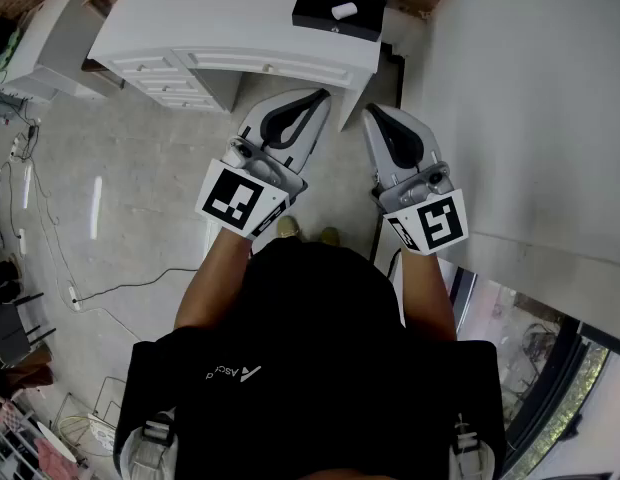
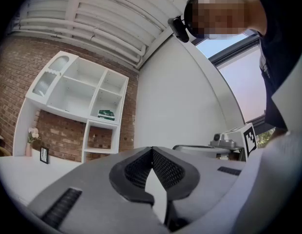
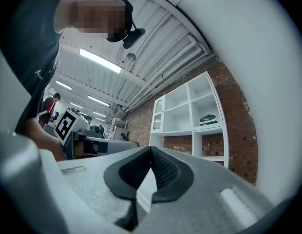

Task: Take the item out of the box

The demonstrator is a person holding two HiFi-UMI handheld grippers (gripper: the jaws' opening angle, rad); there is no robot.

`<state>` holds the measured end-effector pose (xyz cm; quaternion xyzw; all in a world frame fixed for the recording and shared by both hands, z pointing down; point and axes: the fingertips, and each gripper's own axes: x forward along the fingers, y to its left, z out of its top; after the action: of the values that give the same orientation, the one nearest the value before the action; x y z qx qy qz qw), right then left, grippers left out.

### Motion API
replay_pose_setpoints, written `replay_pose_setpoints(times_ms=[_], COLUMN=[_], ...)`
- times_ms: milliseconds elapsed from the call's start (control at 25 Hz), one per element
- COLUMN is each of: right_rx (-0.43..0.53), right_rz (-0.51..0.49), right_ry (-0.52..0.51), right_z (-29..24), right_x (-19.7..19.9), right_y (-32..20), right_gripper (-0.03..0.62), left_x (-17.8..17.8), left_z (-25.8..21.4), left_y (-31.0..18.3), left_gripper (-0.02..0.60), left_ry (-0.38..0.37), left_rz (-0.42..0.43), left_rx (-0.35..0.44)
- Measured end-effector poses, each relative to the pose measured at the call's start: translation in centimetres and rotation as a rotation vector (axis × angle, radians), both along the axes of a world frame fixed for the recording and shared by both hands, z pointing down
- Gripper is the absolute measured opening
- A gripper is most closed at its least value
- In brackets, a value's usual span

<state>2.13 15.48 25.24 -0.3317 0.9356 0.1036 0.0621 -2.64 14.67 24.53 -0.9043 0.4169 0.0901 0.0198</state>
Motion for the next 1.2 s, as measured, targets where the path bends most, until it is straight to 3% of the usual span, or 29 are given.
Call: replay_pose_setpoints(times_ms=[560, 1200], right_rx=[-0.014, -0.023], right_rz=[0.029, 0.114], right_ry=[-0.005, 0.042], right_z=[0.4, 1.3], right_x=[-1.8, -5.9], right_y=[-0.4, -2.6], right_gripper=[0.002, 0.002], left_x=[-2.3, -8.9], left_z=[0.3, -0.1], left_y=[-0.5, -3.6], left_gripper=[0.0, 0.0], left_ry=[0.016, 0.028], left_rz=[0.016, 0.046], left_rx=[-0.004, 0.024])
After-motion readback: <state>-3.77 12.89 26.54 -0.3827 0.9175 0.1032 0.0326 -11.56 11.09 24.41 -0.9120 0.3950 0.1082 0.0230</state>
